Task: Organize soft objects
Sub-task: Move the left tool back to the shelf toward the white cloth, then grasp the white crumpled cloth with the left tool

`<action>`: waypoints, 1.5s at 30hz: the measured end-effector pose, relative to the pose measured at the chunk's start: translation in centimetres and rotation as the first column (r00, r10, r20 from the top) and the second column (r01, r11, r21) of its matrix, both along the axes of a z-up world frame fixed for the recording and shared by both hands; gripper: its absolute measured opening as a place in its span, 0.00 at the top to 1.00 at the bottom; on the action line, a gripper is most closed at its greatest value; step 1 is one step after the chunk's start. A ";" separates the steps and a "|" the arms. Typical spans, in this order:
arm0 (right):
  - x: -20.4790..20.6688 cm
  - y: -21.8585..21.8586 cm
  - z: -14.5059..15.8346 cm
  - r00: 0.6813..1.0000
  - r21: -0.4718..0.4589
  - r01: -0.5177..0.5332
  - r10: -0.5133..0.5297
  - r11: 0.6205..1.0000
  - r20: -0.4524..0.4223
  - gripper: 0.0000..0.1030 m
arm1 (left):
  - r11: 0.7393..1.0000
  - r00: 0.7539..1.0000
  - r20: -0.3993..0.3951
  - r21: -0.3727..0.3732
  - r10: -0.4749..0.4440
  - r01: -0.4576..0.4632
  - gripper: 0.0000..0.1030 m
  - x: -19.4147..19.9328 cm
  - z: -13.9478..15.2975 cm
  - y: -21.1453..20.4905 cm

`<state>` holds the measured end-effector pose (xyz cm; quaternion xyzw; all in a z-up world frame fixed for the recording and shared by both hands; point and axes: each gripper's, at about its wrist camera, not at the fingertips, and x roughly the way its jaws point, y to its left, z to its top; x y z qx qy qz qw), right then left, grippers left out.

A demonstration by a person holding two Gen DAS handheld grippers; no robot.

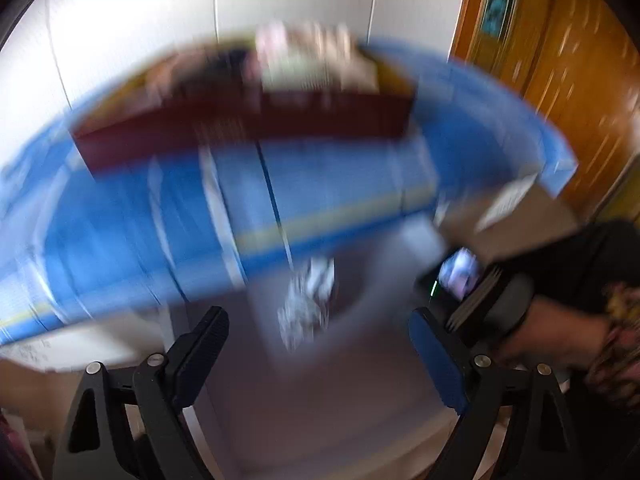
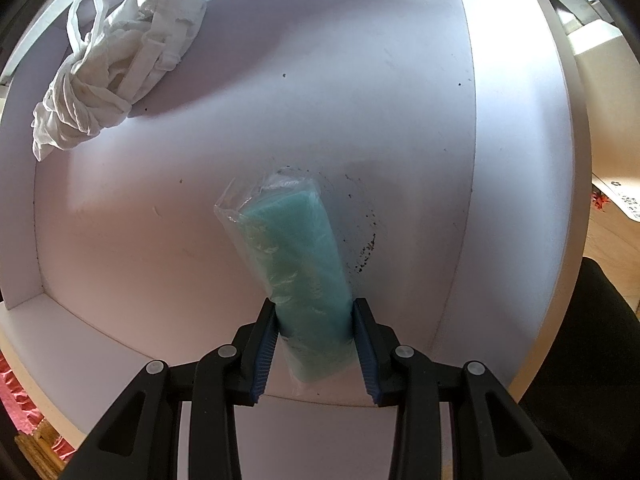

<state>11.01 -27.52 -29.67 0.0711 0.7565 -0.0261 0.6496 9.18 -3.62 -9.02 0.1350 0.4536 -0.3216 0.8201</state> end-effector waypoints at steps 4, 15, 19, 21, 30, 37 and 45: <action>0.3 0.3 -0.1 1.000 0.001 0.005 -0.005 1.000 -0.002 0.64 | 0.993 0.998 -0.057 0.110 -0.024 0.030 0.11 0.0 -5.3 -2.2; 0.1 -0.4 -0.3 0.999 0.022 0.047 -0.047 0.999 0.000 0.64 | 0.958 0.996 -0.045 0.275 -0.072 0.082 0.11 3.3 -14.0 -8.1; 0.1 -0.3 -0.4 0.999 0.021 0.050 -0.050 0.999 -0.003 0.64 | 0.943 0.993 -0.025 0.312 -0.113 0.115 0.11 4.2 -15.6 -9.7; 0.3 -0.6 -0.5 0.999 0.022 0.051 -0.051 0.998 -0.005 0.64 | 0.942 0.993 -0.020 0.317 -0.113 0.113 0.11 4.9 -16.1 -10.2; 0.2 -0.9 -0.8 0.999 0.023 0.049 -0.049 0.999 -0.006 0.64 | 0.942 0.994 -0.037 0.319 -0.101 0.108 0.13 7.1 -18.3 -11.8; 0.1 -0.7 -0.8 0.999 0.018 0.043 -0.043 0.999 -0.001 0.64 | 0.969 0.990 -0.142 0.247 0.008 0.028 0.40 8.6 -19.0 -9.8; -0.1 0.5 -1.1 1.000 0.000 0.018 -0.018 1.000 -0.002 0.64 | 0.969 0.982 -0.180 0.246 0.063 -0.017 0.40 6.5 -19.4 -6.7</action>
